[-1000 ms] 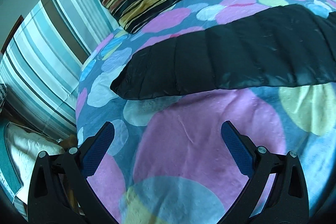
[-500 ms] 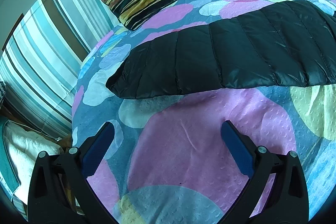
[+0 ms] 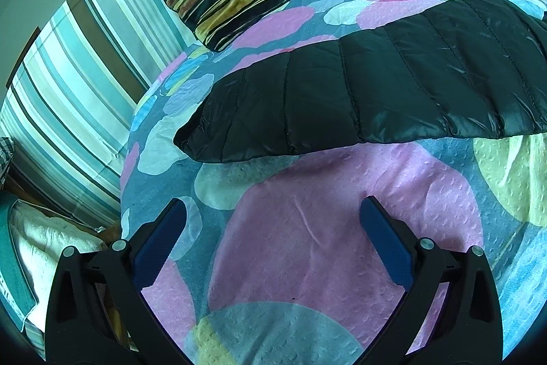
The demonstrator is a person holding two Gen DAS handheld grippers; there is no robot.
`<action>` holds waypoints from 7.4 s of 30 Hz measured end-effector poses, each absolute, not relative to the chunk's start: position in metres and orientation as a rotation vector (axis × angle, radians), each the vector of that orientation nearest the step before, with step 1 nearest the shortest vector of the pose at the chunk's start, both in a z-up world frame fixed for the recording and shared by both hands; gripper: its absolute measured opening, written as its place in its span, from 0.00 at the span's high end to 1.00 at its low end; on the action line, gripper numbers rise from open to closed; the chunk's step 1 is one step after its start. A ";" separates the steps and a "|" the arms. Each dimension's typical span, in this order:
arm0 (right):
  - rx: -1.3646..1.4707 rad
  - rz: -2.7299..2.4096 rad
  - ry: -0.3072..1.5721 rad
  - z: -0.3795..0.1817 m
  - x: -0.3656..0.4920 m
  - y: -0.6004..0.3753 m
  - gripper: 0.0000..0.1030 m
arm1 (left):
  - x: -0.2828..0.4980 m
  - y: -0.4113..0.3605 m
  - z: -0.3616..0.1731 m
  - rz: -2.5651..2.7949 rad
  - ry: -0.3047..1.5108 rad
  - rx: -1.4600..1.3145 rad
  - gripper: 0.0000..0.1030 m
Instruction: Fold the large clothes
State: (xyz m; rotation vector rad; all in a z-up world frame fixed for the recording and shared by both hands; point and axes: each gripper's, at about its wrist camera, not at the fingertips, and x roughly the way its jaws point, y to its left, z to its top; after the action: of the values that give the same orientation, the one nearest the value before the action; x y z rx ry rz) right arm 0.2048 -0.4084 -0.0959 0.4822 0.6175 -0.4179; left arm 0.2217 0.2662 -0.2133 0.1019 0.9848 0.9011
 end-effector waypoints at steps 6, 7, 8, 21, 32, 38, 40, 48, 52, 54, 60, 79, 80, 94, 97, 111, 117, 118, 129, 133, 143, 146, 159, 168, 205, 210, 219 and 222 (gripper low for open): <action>0.345 -0.210 0.655 -0.083 0.292 -0.293 0.78 | 0.221 0.268 -0.214 0.890 0.985 0.077 0.02; 0.327 -0.175 0.667 -0.084 0.306 -0.273 0.78 | 0.221 0.268 -0.214 0.889 0.985 0.074 0.02; 0.313 -0.149 0.675 -0.085 0.316 -0.257 0.78 | 0.221 0.269 -0.214 0.889 0.985 0.073 0.02; 0.097 0.121 0.820 -0.134 0.400 -0.071 0.79 | 0.220 0.272 -0.213 0.880 0.984 0.054 0.02; -0.008 0.317 0.938 -0.170 0.403 -0.011 0.78 | 0.220 0.272 -0.213 0.882 0.985 0.060 0.02; -0.052 0.346 0.977 -0.184 0.407 0.011 0.78 | 0.221 0.271 -0.212 0.887 0.986 0.071 0.02; -0.092 0.342 0.976 -0.186 0.407 0.016 0.78 | 0.221 0.271 -0.213 0.887 0.986 0.073 0.02; -0.020 0.378 0.937 -0.162 0.389 -0.002 0.47 | 0.221 0.271 -0.212 0.888 0.986 0.076 0.02; 0.032 0.392 0.851 -0.128 0.365 -0.036 0.45 | 0.221 0.271 -0.212 0.890 0.986 0.079 0.02; 0.073 0.377 0.815 -0.114 0.357 -0.063 0.45 | 0.221 0.271 -0.212 0.891 0.987 0.082 0.02; 0.200 0.166 0.755 -0.094 0.355 -0.187 0.65 | 0.222 0.270 -0.212 0.895 0.988 0.091 0.02; 0.392 -0.071 0.974 -0.223 0.416 -0.316 0.85 | 0.222 0.268 -0.211 0.907 0.989 0.116 0.02; 0.384 -0.072 0.976 -0.225 0.417 -0.317 0.85 | 0.222 0.268 -0.211 0.907 0.989 0.118 0.02; 0.300 -0.103 0.939 -0.223 0.417 -0.304 0.85 | 0.223 0.265 -0.211 0.913 0.990 0.131 0.02; 0.317 -0.113 0.924 -0.214 0.413 -0.305 0.84 | 0.223 0.265 -0.211 0.913 0.989 0.131 0.02; 0.363 -0.108 0.834 -0.163 0.326 -0.310 0.72 | 0.224 0.266 -0.213 0.905 0.988 0.112 0.02; 0.322 -0.132 0.844 -0.174 0.278 -0.313 0.72 | 0.224 0.266 -0.213 0.905 0.988 0.113 0.02; 0.322 -0.135 0.848 -0.176 0.272 -0.314 0.72 | 0.224 0.266 -0.213 0.906 0.988 0.114 0.02; 0.381 -0.154 0.895 -0.207 0.217 -0.326 0.72 | 0.225 0.265 -0.215 0.910 0.989 0.124 0.02; 0.342 -0.143 0.872 -0.202 0.214 -0.315 0.72 | 0.225 0.264 -0.214 0.911 0.989 0.127 0.02; 0.341 -0.059 0.818 -0.156 0.251 -0.294 0.69 | 0.226 0.264 -0.214 0.913 0.990 0.132 0.02; 0.392 0.000 0.802 -0.148 0.277 -0.281 0.57 | 0.226 0.264 -0.214 0.912 0.989 0.131 0.02; 0.351 -0.010 0.793 -0.185 0.324 -0.238 0.30 | 0.227 0.263 -0.214 0.914 0.989 0.133 0.02; 0.250 -0.187 0.834 -0.195 0.330 -0.246 0.26 | 0.226 0.263 -0.213 0.910 0.989 0.124 0.02; 0.239 -0.282 0.912 -0.229 0.337 -0.253 0.10 | 0.209 0.432 -0.198 0.555 0.790 -0.702 0.35; 0.241 -0.283 0.910 -0.229 0.337 -0.252 0.10 | 0.207 0.440 -0.198 0.603 0.784 -0.698 0.76; 0.249 -0.280 0.909 -0.229 0.336 -0.253 0.10 | 0.212 0.427 -0.174 0.632 0.768 -0.592 0.92; 0.257 -0.277 0.908 -0.230 0.336 -0.254 0.10 | 0.217 0.408 -0.151 0.603 0.730 -0.533 0.93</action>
State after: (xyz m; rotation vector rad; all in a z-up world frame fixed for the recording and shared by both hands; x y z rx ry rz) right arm 0.3363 -0.2541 -0.2297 0.2568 0.9076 -0.2768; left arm 0.2167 0.4082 -0.1506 -0.5329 0.7301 0.6027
